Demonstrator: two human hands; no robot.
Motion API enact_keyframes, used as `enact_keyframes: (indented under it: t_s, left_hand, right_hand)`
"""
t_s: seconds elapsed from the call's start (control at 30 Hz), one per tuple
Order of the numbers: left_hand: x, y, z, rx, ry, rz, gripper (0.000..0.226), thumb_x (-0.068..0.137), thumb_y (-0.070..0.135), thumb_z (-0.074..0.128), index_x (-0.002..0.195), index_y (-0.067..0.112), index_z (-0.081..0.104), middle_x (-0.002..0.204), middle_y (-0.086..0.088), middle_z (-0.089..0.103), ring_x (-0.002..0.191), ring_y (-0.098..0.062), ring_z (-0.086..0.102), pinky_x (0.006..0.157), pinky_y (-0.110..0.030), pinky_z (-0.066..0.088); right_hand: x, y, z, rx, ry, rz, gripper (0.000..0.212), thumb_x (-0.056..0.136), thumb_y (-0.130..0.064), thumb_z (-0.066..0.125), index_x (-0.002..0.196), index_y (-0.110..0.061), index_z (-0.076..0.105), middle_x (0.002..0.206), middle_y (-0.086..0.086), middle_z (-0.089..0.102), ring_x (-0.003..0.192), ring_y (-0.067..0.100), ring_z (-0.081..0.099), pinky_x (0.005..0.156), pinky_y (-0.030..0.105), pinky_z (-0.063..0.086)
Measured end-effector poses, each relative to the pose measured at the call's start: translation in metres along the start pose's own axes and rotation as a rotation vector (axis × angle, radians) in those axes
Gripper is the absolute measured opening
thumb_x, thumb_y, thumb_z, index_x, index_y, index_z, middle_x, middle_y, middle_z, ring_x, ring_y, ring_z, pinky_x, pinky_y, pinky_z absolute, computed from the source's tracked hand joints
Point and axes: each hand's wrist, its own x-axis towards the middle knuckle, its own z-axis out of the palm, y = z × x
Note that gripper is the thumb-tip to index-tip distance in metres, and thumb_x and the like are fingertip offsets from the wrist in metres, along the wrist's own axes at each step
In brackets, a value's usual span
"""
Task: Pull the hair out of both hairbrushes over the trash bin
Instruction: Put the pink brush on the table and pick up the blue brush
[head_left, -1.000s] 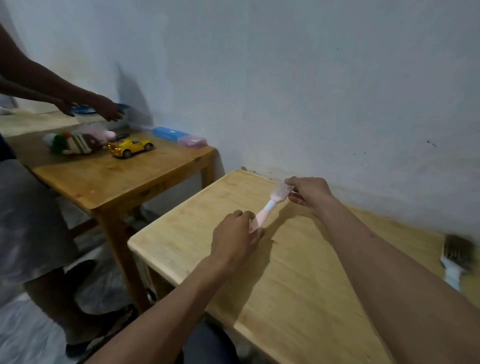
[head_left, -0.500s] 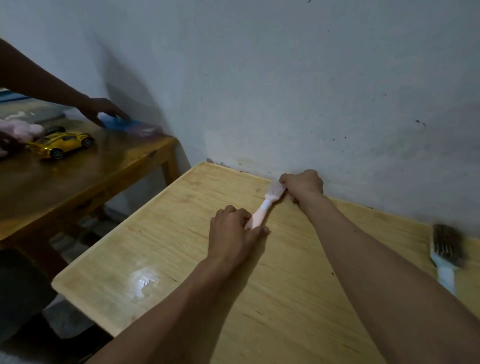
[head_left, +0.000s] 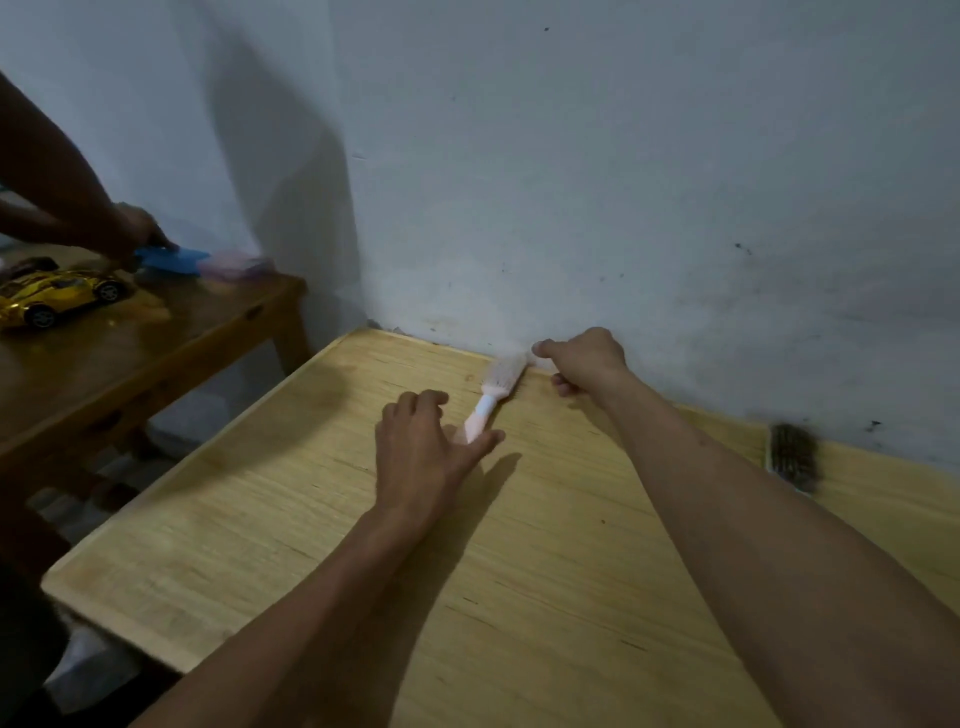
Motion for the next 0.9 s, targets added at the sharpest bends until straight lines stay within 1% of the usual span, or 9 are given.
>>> enact_keyframes:
  t_s: [0.17, 0.3, 0.4, 0.5, 0.53, 0.6, 0.7, 0.8, 0.9]
  left_hand:
    - [-0.022, 0.062, 0.019, -0.061, -0.053, 0.154, 0.067, 0.081, 0.059, 0.071, 0.129, 0.014, 0.058, 0.119, -0.003, 0.064, 0.106, -0.017, 0.054, 0.086, -0.037, 0.050]
    - [-0.045, 0.121, 0.056, -0.087, -0.271, 0.177, 0.070, 0.080, 0.067, 0.066, 0.127, 0.015, 0.057, 0.119, -0.003, 0.065, 0.102, -0.018, 0.061, 0.081, -0.038, 0.054]
    - [-0.065, 0.159, 0.085, -0.035, -0.375, 0.216, 0.074, 0.080, 0.073, 0.060, 0.122, 0.012, 0.059, 0.115, -0.006, 0.066, 0.097, -0.021, 0.062, 0.080, -0.040, 0.055]
    - [-0.083, 0.191, 0.105, 0.009, -0.478, 0.208, 0.069, 0.080, 0.074, 0.059, 0.105, 0.010, 0.063, 0.102, -0.007, 0.066, 0.082, -0.020, 0.060, 0.066, -0.034, 0.050]
    - [-0.088, 0.199, 0.109, 0.026, -0.520, 0.202, 0.063, 0.081, 0.072, 0.060, 0.096, 0.011, 0.062, 0.094, -0.006, 0.065, 0.076, -0.019, 0.057, 0.062, -0.032, 0.045]
    - [-0.095, 0.211, 0.114, 0.043, -0.618, 0.207, 0.047, 0.087, 0.059, 0.064, 0.089, 0.012, 0.057, 0.089, -0.005, 0.059, 0.078, -0.021, 0.055, 0.064, -0.032, 0.042]
    - [-0.097, 0.215, 0.118, -0.009, -0.707, 0.127, 0.031, 0.093, 0.030, 0.065, 0.111, 0.006, 0.057, 0.102, -0.011, 0.059, 0.096, -0.027, 0.061, 0.071, -0.033, 0.044]
    - [-0.090, 0.209, 0.114, -0.183, -0.768, -0.069, 0.038, 0.086, 0.024, 0.070, 0.114, 0.005, 0.053, 0.108, -0.012, 0.061, 0.096, -0.026, 0.064, 0.068, -0.034, 0.052]
    - [-0.078, 0.198, 0.100, -0.346, -0.817, -0.235, 0.047, 0.085, 0.021, 0.071, 0.122, 0.001, 0.052, 0.105, -0.013, 0.061, 0.082, -0.023, 0.061, 0.059, -0.031, 0.049]
  right_hand:
    - [-0.015, 0.010, -0.081, -0.137, 0.121, -0.084, 0.037, 0.085, -0.035, 0.078, 0.095, 0.000, 0.074, 0.083, 0.013, 0.075, 0.076, 0.029, 0.076, 0.081, 0.046, 0.064]
    - [-0.026, 0.039, -0.147, -0.358, 0.197, -0.067, 0.040, 0.082, -0.040, 0.078, 0.071, -0.008, 0.058, 0.066, 0.008, 0.061, 0.061, 0.028, 0.065, 0.078, 0.046, 0.064]
    - [-0.040, 0.068, -0.185, -0.505, 0.219, 0.034, 0.044, 0.083, -0.046, 0.077, 0.085, -0.007, 0.059, 0.089, 0.015, 0.065, 0.077, 0.031, 0.063, 0.073, 0.036, 0.054]
    - [-0.047, 0.100, -0.204, -0.559, 0.243, 0.150, 0.063, 0.078, -0.060, 0.075, 0.108, -0.007, 0.062, 0.124, 0.021, 0.063, 0.112, 0.039, 0.061, 0.087, 0.041, 0.054]
    - [-0.050, 0.106, -0.205, -0.550, 0.222, 0.188, 0.069, 0.077, -0.063, 0.074, 0.113, -0.005, 0.063, 0.126, 0.021, 0.063, 0.116, 0.039, 0.061, 0.090, 0.044, 0.056]
    - [-0.054, 0.116, -0.204, -0.475, 0.146, 0.228, 0.062, 0.080, -0.057, 0.076, 0.102, -0.001, 0.065, 0.108, 0.019, 0.068, 0.102, 0.036, 0.068, 0.084, 0.044, 0.060]
    - [-0.055, 0.123, -0.195, -0.274, 0.055, 0.271, 0.034, 0.082, -0.028, 0.083, 0.076, -0.001, 0.062, 0.083, 0.019, 0.068, 0.068, 0.030, 0.067, 0.062, 0.038, 0.057]
    - [-0.054, 0.120, -0.191, -0.180, 0.025, 0.302, 0.022, 0.076, -0.015, 0.081, 0.086, 0.001, 0.067, 0.094, 0.023, 0.072, 0.065, 0.028, 0.066, 0.051, 0.032, 0.055]
    - [-0.060, 0.100, -0.188, -0.069, -0.031, 0.289, 0.029, 0.077, -0.016, 0.079, 0.101, -0.002, 0.070, 0.096, 0.019, 0.072, 0.067, 0.024, 0.068, 0.055, 0.031, 0.057]
